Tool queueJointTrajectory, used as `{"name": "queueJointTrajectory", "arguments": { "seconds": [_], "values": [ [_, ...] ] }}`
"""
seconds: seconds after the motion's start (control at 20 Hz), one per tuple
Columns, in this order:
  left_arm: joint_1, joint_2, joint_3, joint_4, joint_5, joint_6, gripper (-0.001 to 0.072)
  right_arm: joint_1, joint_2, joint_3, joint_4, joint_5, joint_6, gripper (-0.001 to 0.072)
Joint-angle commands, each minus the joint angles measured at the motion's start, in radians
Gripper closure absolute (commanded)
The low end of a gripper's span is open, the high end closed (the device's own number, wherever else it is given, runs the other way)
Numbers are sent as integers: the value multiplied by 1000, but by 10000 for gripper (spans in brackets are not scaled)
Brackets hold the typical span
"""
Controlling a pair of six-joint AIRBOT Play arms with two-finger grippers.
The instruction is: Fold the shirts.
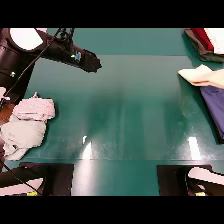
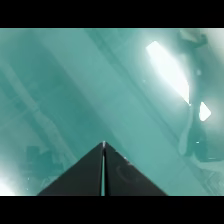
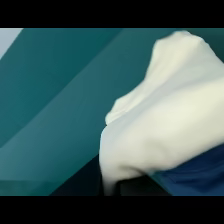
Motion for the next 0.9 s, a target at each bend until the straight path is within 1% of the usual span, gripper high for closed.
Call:
{"name": "queueJointTrajectory", "arguments": {
  "seconds": [0.0, 0.2, 0.5, 0.6, 0.85],
  "values": [
    [-3, -8, 0, 0, -10, 0, 685, -22, -3, 127, -10, 52, 2, 697],
    [-2, -10, 0, 3, -18, 1, 685, -66, 54, 124, -11, 74, 2, 697],
    [-2, -10, 0, 3, -23, 1, 685, -193, 189, -8, -13, 95, 1, 697],
    [-2, -10, 0, 3, -30, 1, 684, -229, 224, -42, -97, 114, 2, 696],
    [-2, -10, 0, 3, -46, 9, 684, -267, 257, -96, -446, 212, 63, 694]
  ]
}}
